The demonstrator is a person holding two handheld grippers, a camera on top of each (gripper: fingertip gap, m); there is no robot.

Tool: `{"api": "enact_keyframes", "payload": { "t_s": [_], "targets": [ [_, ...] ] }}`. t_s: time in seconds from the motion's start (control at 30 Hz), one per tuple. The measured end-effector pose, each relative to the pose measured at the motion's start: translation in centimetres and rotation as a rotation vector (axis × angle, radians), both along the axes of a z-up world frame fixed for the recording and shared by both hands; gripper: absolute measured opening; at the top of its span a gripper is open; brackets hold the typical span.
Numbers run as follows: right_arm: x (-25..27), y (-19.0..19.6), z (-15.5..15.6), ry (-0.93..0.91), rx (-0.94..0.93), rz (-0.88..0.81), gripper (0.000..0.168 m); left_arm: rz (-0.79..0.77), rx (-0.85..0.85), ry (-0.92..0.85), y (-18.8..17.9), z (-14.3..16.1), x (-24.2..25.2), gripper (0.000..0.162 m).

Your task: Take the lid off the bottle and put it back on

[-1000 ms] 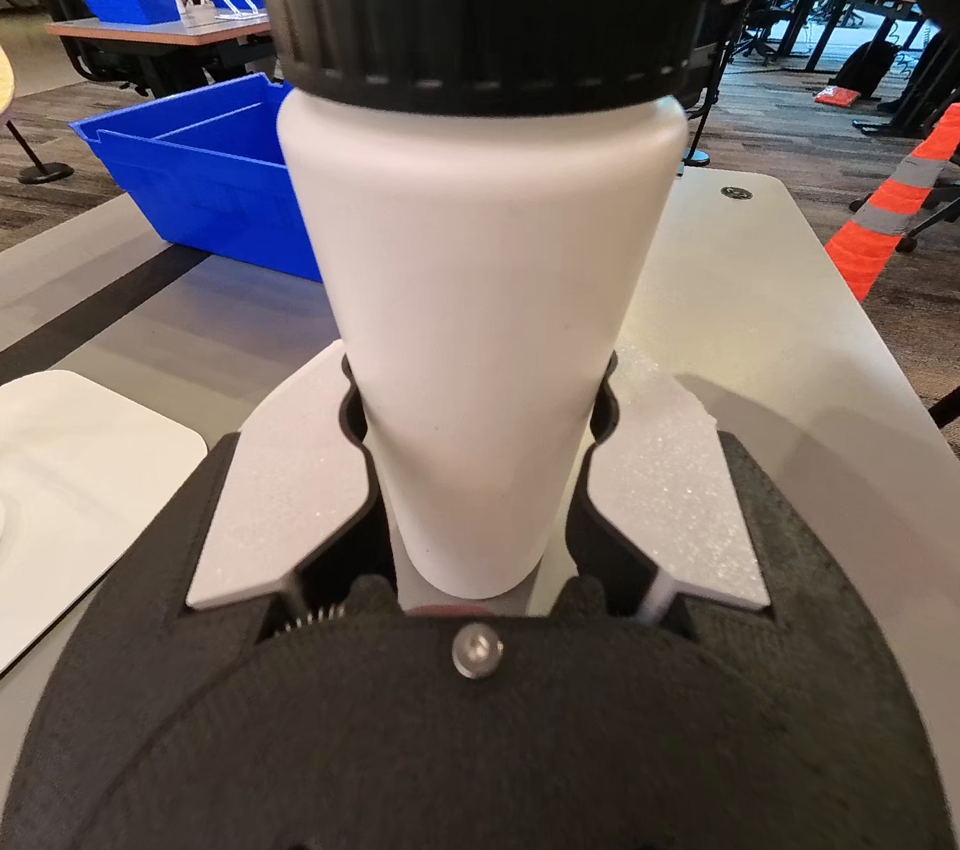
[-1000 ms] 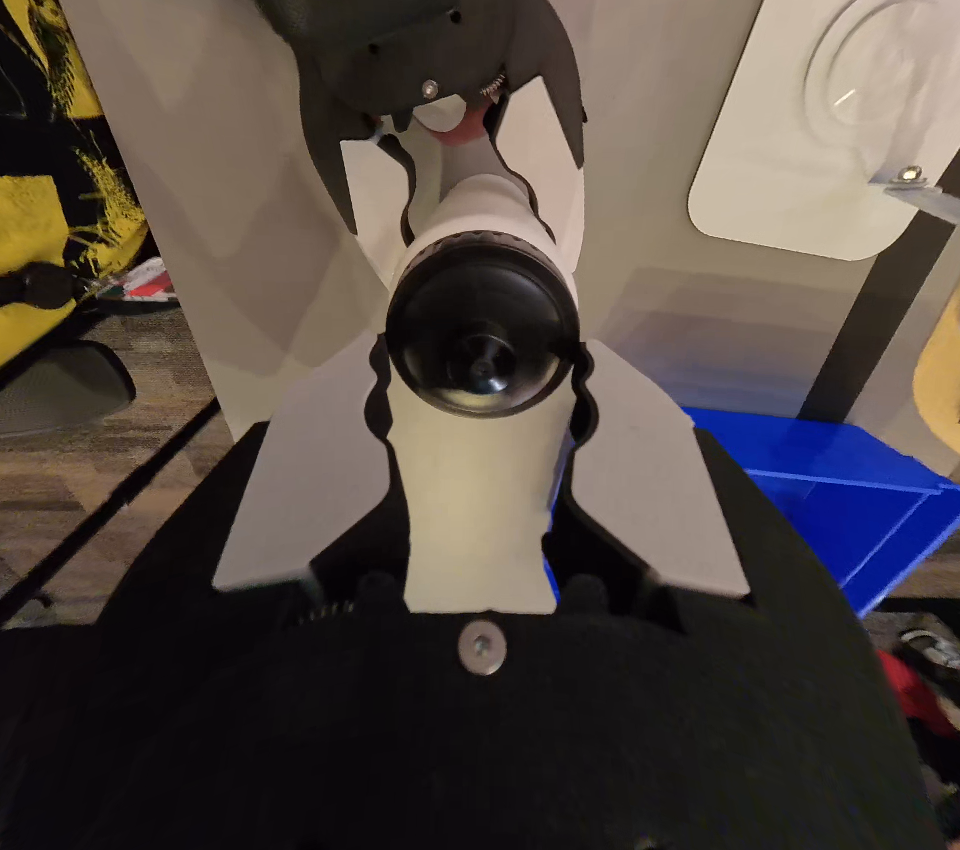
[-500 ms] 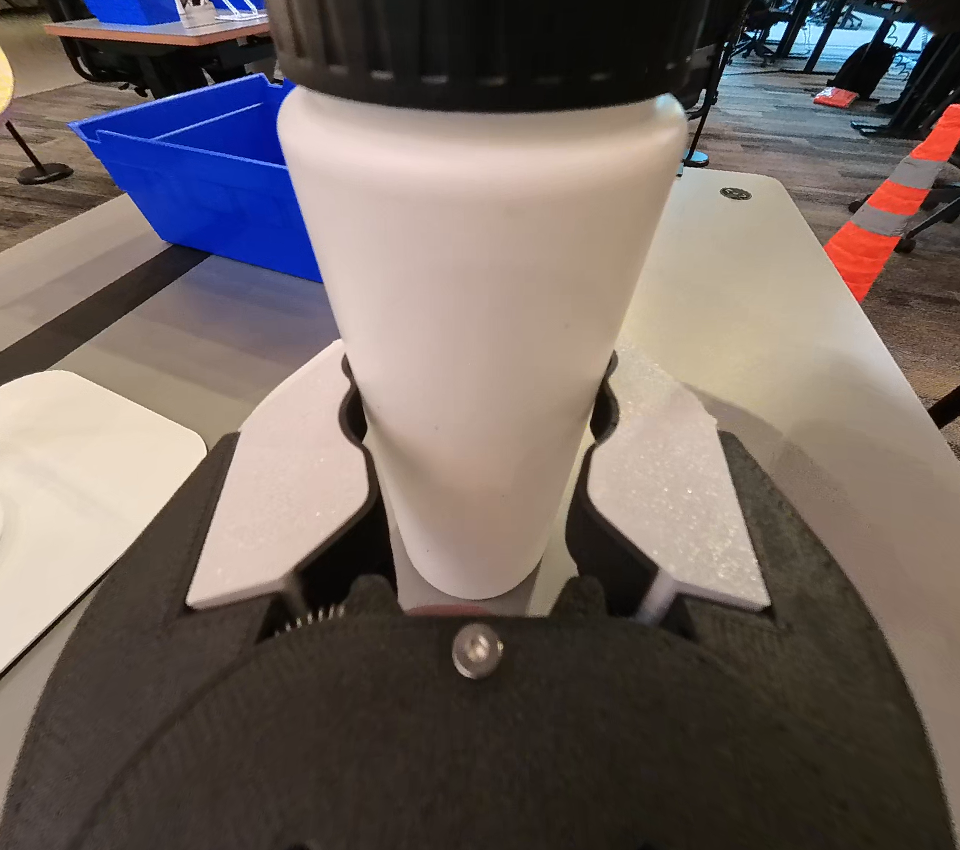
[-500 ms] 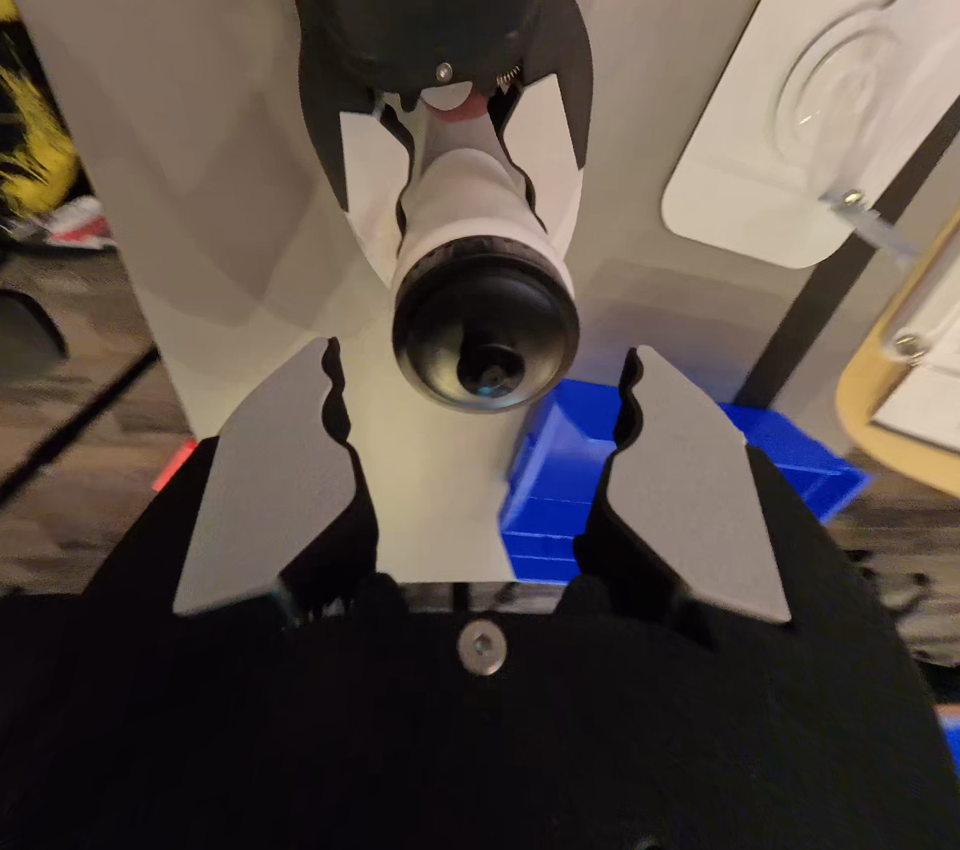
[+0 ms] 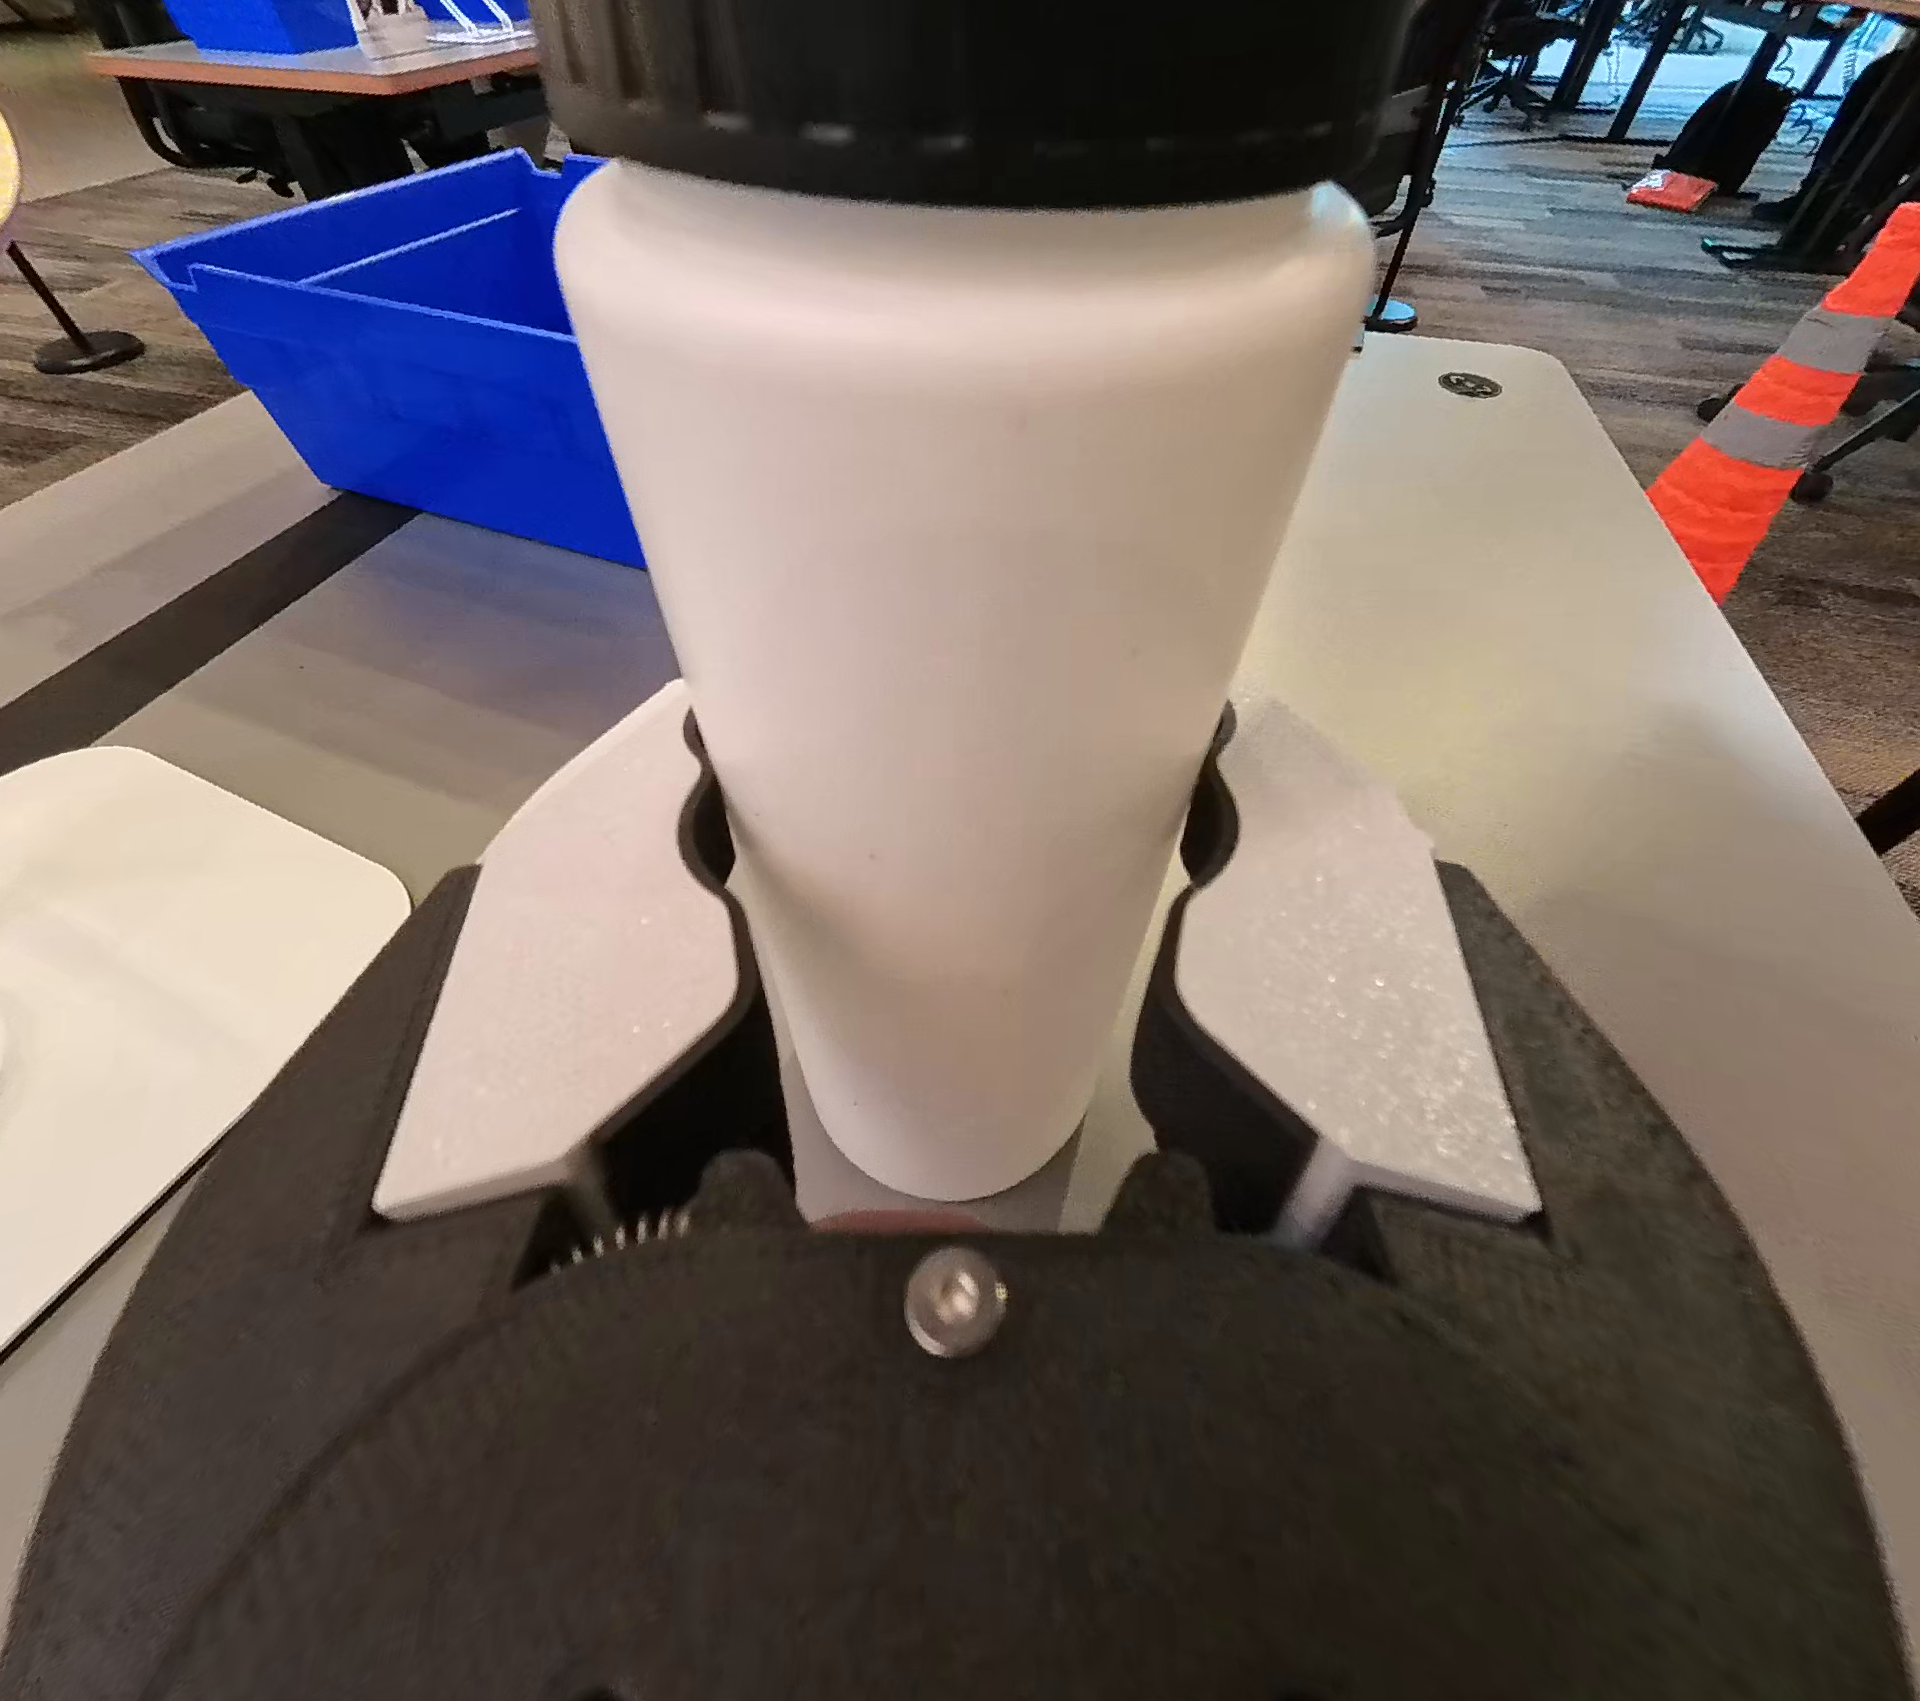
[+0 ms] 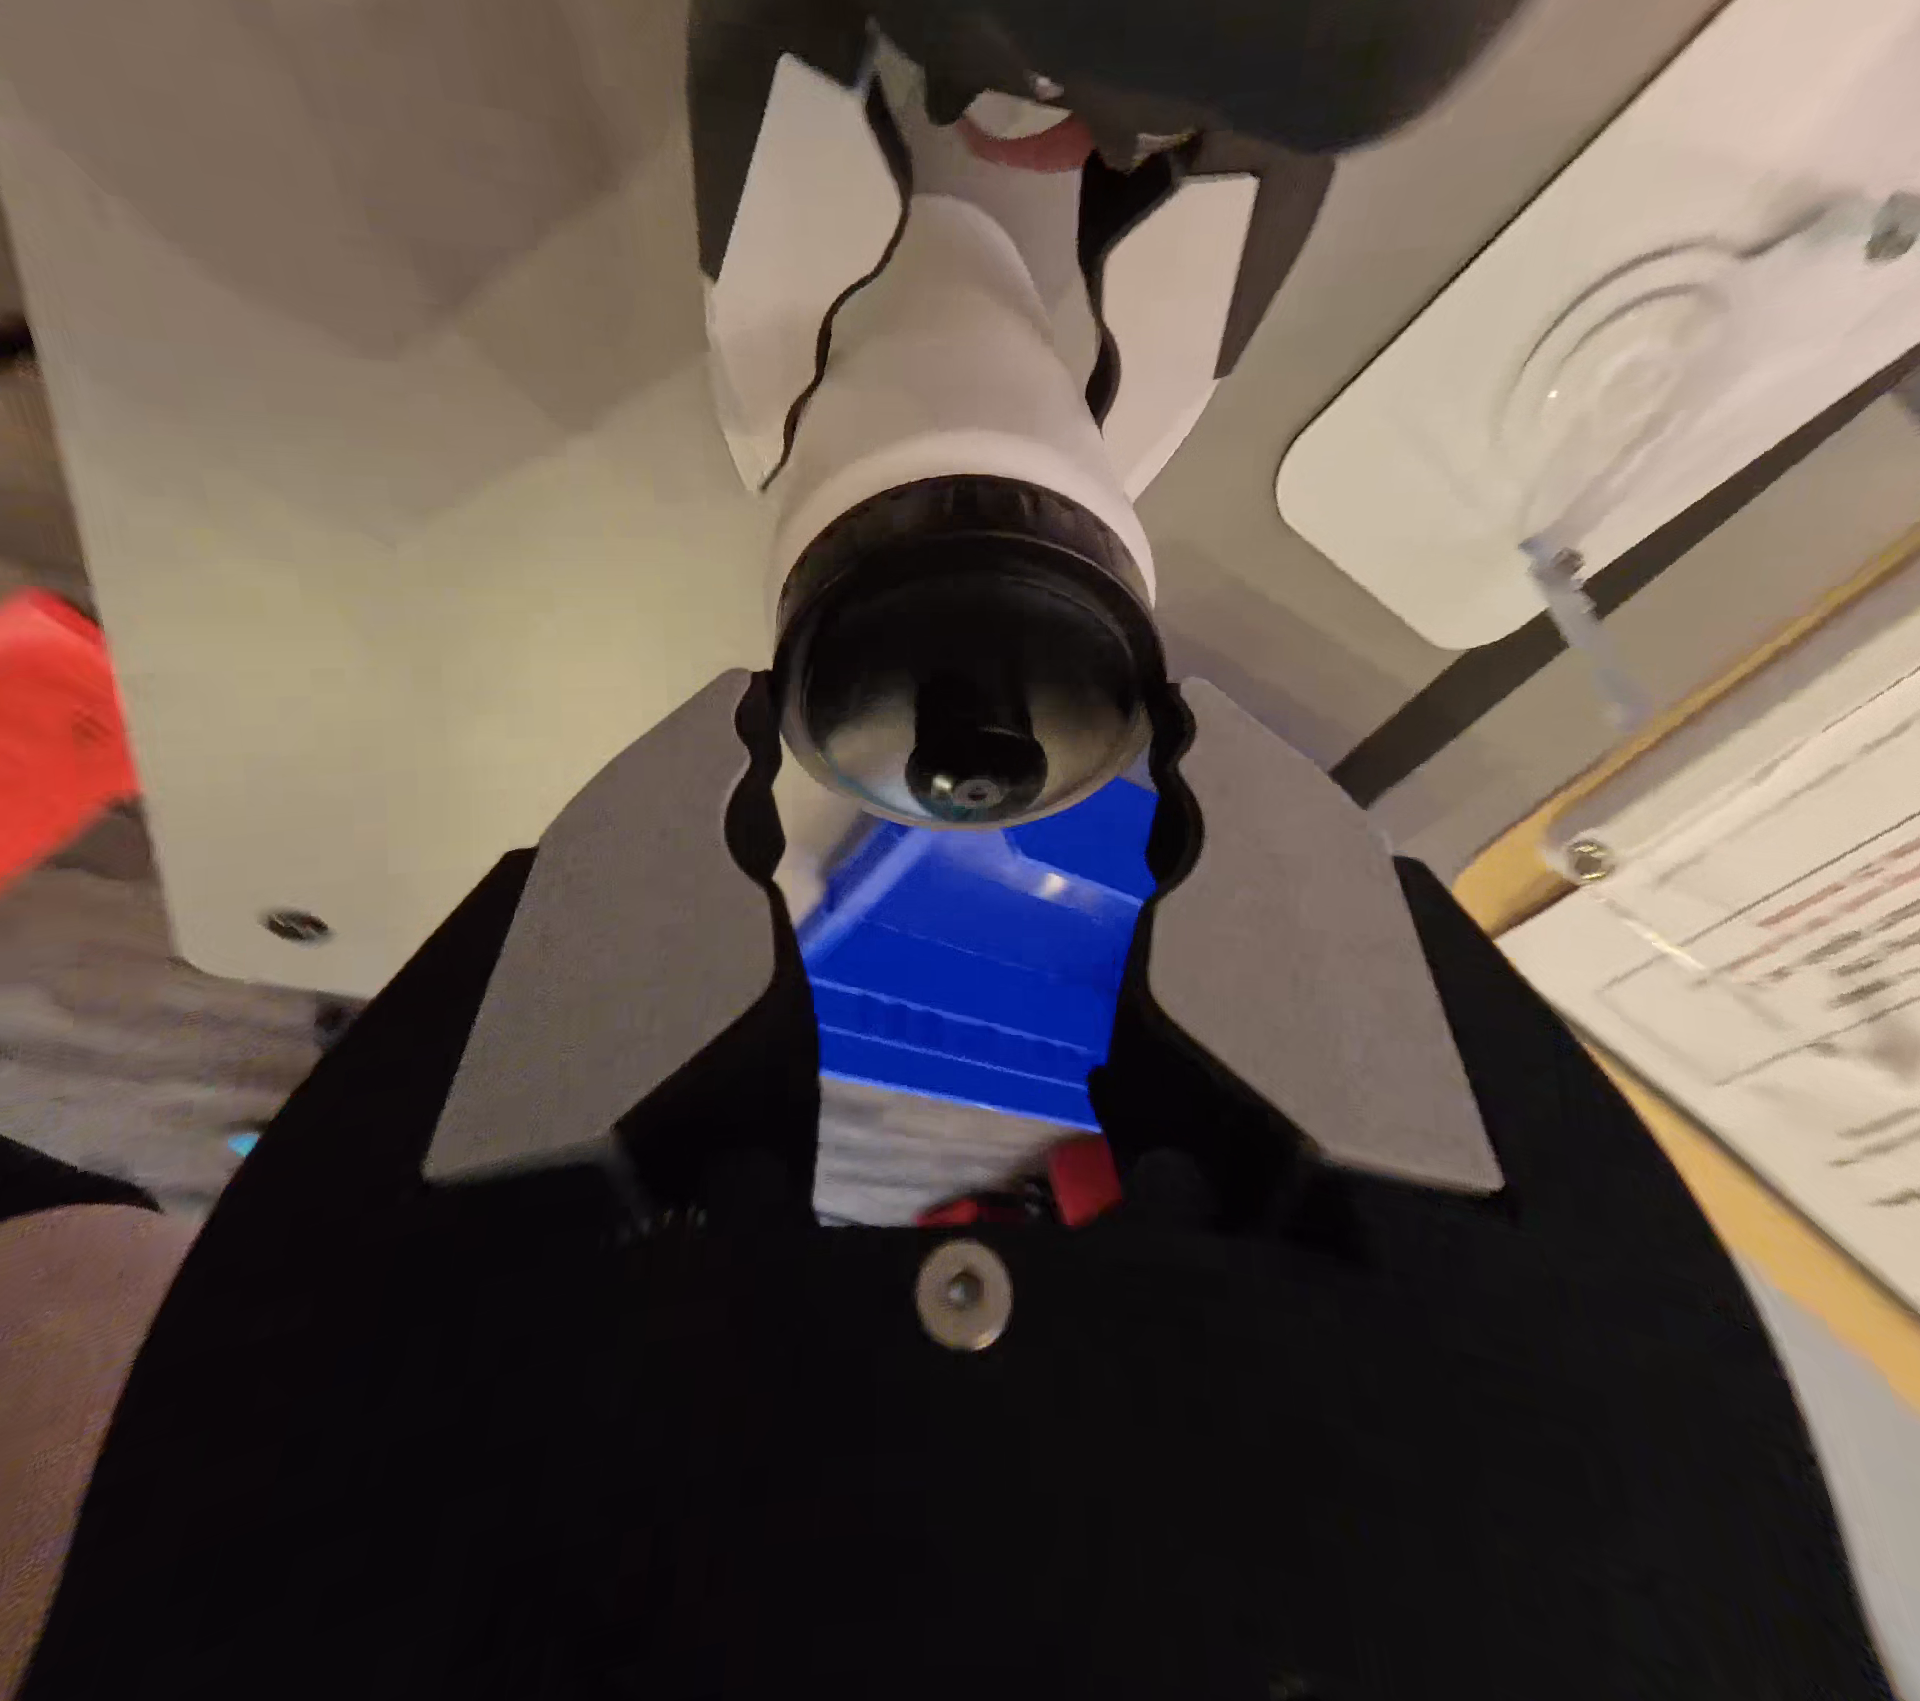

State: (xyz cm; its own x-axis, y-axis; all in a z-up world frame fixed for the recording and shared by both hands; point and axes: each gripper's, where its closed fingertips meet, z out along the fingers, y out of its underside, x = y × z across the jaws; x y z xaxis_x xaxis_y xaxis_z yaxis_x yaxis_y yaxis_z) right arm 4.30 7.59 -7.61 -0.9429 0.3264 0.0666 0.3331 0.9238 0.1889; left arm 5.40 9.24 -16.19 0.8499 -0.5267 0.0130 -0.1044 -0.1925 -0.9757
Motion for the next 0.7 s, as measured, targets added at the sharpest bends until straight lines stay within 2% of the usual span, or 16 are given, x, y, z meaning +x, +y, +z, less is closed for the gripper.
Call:
{"api": "enact_keyframes", "payload": {
  "t_s": [0.07,0.13,0.23,0.3,0.43,0.57,0.7],
  "targets": [
    [-0.08,0.04,0.03,-0.019,0.037,0.015,0.07,-0.002,0.0,-0.005,-0.01,0.0,-0.04,0.086],
    [-0.29,-0.07,0.14,-0.006,0.026,-0.049,0.07,-0.002,-0.001,-0.008,-0.02,0.0,-0.09,0.086],
    [-0.24,-0.57,0.64,0.031,-0.079,-0.258,0.092,-0.002,-0.001,-0.005,-0.01,0.0,-0.04,0.086],
    [-0.27,-0.28,0.68,0.08,-0.122,-0.38,0.079,-0.002,-0.001,-0.007,-0.01,0.0,-0.06,0.086],
    [-0.33,-0.8,0.1,0.117,-0.244,-0.524,0.069,-0.002,-0.001,-0.009,-0.01,0.01,-0.03,0.086],
    [-0.27,-0.79,-0.04,0.097,-0.219,-0.456,0.069,-0.001,0.0,-0.008,0.0,0.01,-0.04,0.086],
    [-0.13,-0.62,-0.01,0.042,-0.083,-0.178,0.069,0.0,0.002,-0.004,0.01,0.01,-0.04,0.086]
  ]
}}
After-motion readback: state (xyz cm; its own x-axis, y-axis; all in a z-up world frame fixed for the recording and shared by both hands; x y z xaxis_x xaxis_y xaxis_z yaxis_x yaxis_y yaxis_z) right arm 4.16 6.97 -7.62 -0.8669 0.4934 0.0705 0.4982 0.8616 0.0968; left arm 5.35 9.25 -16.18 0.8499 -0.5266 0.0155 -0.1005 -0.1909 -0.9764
